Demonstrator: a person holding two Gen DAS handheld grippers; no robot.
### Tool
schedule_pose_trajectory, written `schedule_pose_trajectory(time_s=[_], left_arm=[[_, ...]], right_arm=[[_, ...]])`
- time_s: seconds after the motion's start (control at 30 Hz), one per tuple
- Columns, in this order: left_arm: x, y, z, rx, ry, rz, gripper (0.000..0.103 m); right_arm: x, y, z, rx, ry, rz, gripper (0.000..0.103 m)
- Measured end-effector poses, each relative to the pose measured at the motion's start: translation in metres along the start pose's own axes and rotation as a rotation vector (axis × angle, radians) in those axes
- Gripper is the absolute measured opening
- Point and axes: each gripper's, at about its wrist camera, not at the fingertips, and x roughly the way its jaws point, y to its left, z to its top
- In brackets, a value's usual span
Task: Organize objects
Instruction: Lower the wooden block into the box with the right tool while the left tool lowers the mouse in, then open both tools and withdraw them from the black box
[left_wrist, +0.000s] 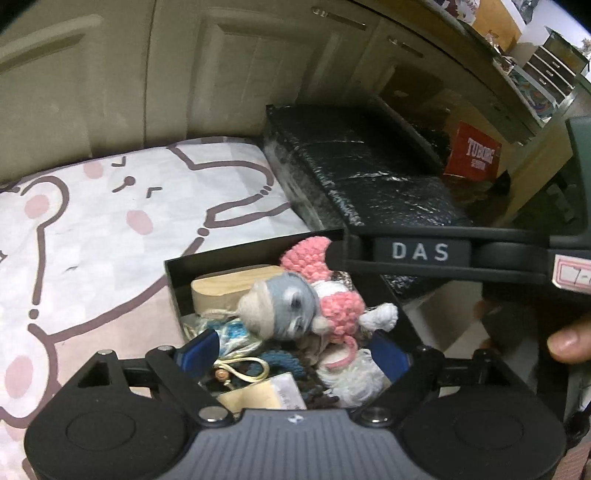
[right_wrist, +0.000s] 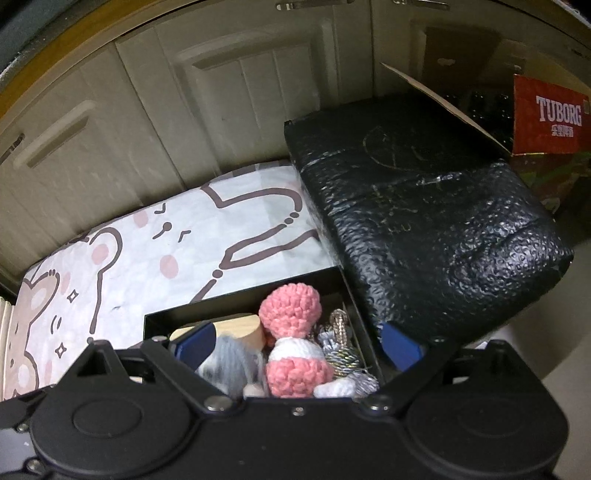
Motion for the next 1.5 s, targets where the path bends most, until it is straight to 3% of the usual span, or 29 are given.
schedule_pose_trajectory(time_s=[0.8,0.93,1.5], left_arm=[[-0.053,0.034,-0.005,-0.057,-0.068,0.149,0.089],[-0.064,0.042,-0.007,-0.078,-0.075,0.193,0.091],[-0.136,0.055,-0.014,-0.084,-0.139,0.238,0.103]], right_arm=[[-0.032,0.019,-0.014,-0.009,-0.019,0.011,0.097],[-0.043,0.022,-0.014,-0.001,-0.03,0.001,0.097],[-0.099,0.038,-0.043,-0.101,-0.063,-0.009,0.098]])
